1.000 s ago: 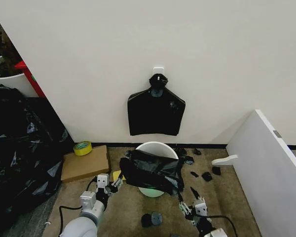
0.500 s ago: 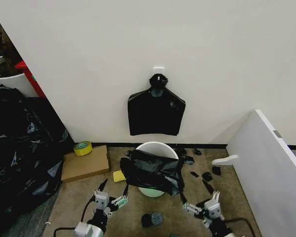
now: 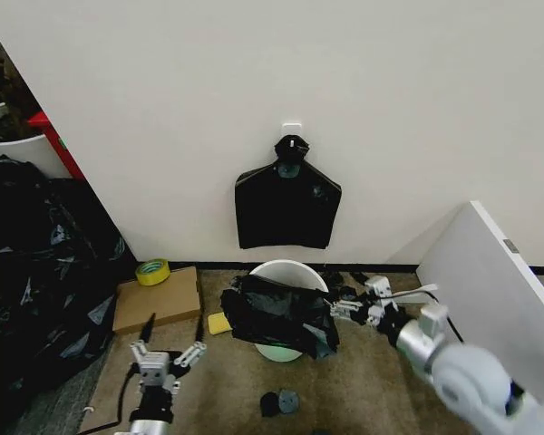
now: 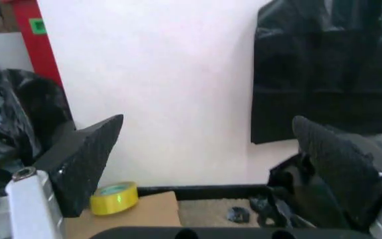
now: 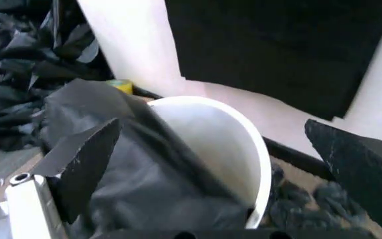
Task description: Place the garbage bag over the trash bin.
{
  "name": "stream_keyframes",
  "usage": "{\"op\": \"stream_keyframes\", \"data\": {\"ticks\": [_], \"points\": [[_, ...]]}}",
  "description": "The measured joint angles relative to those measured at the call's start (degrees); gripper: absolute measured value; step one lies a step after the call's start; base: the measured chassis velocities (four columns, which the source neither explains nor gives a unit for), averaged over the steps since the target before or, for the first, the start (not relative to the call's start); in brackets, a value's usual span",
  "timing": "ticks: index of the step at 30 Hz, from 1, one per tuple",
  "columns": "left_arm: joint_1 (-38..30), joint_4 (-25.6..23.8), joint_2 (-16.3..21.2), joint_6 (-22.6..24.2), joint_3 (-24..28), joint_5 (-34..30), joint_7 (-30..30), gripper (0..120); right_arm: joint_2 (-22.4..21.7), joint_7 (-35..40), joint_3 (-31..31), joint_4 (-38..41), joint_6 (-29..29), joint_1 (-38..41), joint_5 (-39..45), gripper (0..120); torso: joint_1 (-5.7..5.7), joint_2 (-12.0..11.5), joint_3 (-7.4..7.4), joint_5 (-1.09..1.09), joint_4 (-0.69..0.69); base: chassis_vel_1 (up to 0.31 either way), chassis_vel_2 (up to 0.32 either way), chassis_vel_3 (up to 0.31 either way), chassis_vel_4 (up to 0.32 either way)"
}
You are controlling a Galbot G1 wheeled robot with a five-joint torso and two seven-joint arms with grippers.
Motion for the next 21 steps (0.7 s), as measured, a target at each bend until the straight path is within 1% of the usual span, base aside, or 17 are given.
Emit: {"op": "stream_keyframes", "data": {"ticks": [1, 3, 4, 6, 7, 8, 9, 10, 12, 16, 17, 21], "points": [[0.0, 0.0, 0.0, 0.0, 0.0, 0.0, 0.0, 100, 0.0, 0.0, 0.0, 0.0, 0.0, 0.0, 0.0, 100, 0.0, 0.0, 0.0, 0.0, 0.0, 0.0, 0.0, 0.0, 0.0], [-0.8, 0.37, 0.17, 0.0, 0.78, -0.54, -0.1, 100, -0.85, -1.14, -5.39, -4.08, -0.55, 7.65, 2.55, 100, 0.0, 0.0, 0.0, 0.0, 0.02, 0.0, 0.0, 0.0, 0.0], [-1.16, 0.87, 0.42, -0.3, 1.59, -0.91, -0.06, 100, -1.04, -1.58, -9.54, -7.03, -1.09, 13.68, 3.95, 100, 0.01, 0.0, 0.01, 0.01, 0.01, 0.0, 0.0, 0.0, 0.0], [-1.12, 2.06, 0.01, -1.72, 1.83, 0.04, 0.13, 100, -1.02, -1.69, -15.45, -10.17, -2.81, 21.64, 5.78, 100, 0.0, 0.0, 0.0, -0.02, 0.02, 0.0, 0.0, 0.0, 0.0], [-1.12, 2.28, -0.1, -2.01, 1.84, 0.38, 0.23, 100, -1.0, -1.76, -16.35, -10.69, -3.07, 22.71, 5.91, 100, 0.0, 0.0, 0.0, -0.02, 0.02, 0.0, 0.0, 0.0, 0.0], [-1.18, 2.6, -0.31, -2.37, 1.86, 0.79, 0.44, 100, -0.82, -2.29, -18.53, -12.17, -3.54, 25.16, 5.98, 100, 0.0, 0.0, 0.0, -0.02, 0.02, 0.0, 0.0, 0.0, 0.0], [-1.18, 2.6, -0.31, -2.37, 1.86, 0.79, 0.44, 100, -0.82, -2.29, -18.53, -12.17, -3.54, 25.16, 5.98, 100, 0.0, 0.0, 0.0, -0.02, 0.02, 0.0, 0.0, 0.0, 0.0], [-1.61, 3.32, -0.79, -2.74, 2.06, 1.33, 1.04, 100, -0.15, -4.07, -21.96, -14.93, -4.13, 28.99, 5.26, 100, 0.0, 0.0, 0.0, -0.01, 0.03, 0.0, 0.0, 0.0, 0.0], [-2.01, 4.2, -2.7, -2.85, 2.24, 2.59, 1.94, 100, 2.15, -9.91, -26.78, -20.55, -4.38, 34.07, 0.12, 100, 0.01, 0.0, 0.01, -0.02, 0.0, 0.0, 0.0, 0.0, 0.0], [-0.37, 3.94, -5.53, -3.21, 1.97, 5.79, 2.98, 100, 4.81, -16.53, -30.81, -26.34, -2.66, 37.59, -5.27, 100, 0.0, 0.0, -0.01, -0.01, 0.01, 0.0, 0.0, 0.0, 0.0], [-0.37, 3.94, -5.53, -3.21, 1.97, 5.79, 2.98, 100, 4.81, -16.53, -30.81, -26.34, -2.66, 37.59, -5.27, 100, 0.0, 0.0, -0.01, -0.01, 0.01, 0.0, 0.0, 0.0, 0.0], [0.86, 3.73, -7.42, -3.41, 2.57, 8.61, 3.25, 100, 7.67, -20.53, -34.0, -32.55, -0.68, 41.16, -7.59, 100, 0.0, 0.0, 0.0, 0.0, 0.01, 0.0, 0.0, 0.0, 0.0]]}}
